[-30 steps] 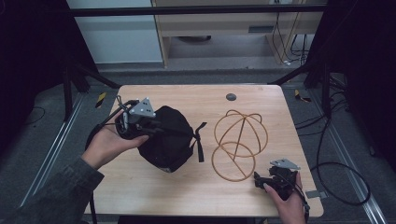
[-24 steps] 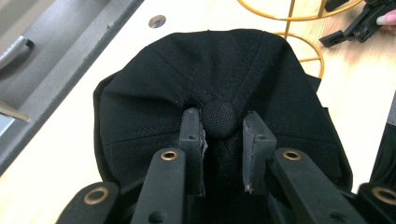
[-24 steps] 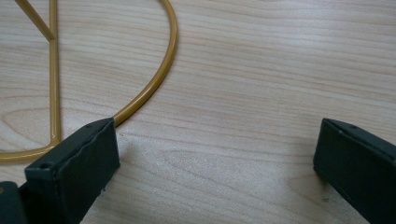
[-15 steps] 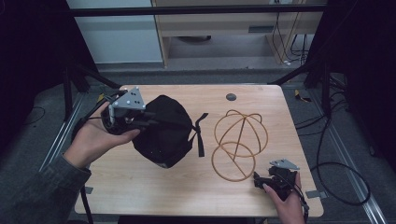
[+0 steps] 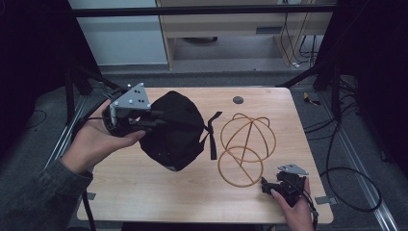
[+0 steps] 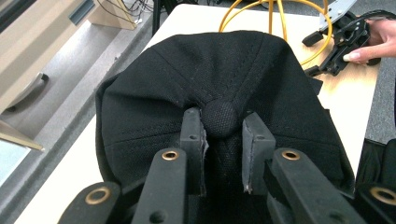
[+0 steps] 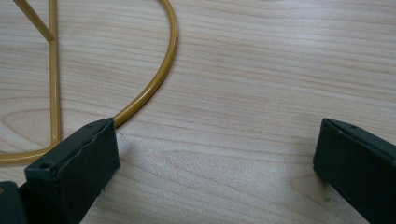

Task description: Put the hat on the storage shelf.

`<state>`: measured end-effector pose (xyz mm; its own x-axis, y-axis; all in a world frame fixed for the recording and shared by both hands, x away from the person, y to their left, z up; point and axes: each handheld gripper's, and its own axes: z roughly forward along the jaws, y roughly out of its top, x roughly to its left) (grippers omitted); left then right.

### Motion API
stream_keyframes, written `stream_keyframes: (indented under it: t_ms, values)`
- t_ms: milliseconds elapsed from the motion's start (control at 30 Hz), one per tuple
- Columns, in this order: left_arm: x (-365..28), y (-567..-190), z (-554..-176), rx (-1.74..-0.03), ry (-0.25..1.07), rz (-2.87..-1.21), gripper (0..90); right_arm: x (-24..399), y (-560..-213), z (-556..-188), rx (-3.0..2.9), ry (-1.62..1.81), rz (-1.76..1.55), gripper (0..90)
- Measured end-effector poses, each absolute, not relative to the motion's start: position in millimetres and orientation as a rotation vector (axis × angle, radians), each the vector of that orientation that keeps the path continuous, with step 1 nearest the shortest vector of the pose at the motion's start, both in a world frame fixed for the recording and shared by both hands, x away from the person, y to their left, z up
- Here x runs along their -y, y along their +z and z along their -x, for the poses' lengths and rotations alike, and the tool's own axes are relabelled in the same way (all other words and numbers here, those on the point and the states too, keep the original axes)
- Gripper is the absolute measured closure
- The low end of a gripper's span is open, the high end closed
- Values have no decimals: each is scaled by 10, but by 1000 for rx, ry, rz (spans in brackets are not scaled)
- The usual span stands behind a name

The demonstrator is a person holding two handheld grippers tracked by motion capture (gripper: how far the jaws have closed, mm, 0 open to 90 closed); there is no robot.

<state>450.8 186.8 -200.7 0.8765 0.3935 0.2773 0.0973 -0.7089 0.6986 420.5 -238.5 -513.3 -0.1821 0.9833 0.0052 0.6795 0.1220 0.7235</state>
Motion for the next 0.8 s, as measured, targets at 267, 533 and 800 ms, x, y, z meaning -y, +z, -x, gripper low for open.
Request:
stream_keyframes:
  t_ms: [267, 533, 800]
  values:
    - [-1841, -1905, -4477, -340, 548, -2305, 739, 2387, -5134, -4206, -1924, 826, -1598, 4]
    - [-1713, -1800, -4444, -302, 566, -2296, 739, 2389, -5137, -4207, -1924, 826, -1593, 4]
    - [-1589, -1697, -4376, -263, 588, -2288, 739, 2389, -5137, -4207, -1925, 825, -1592, 4]
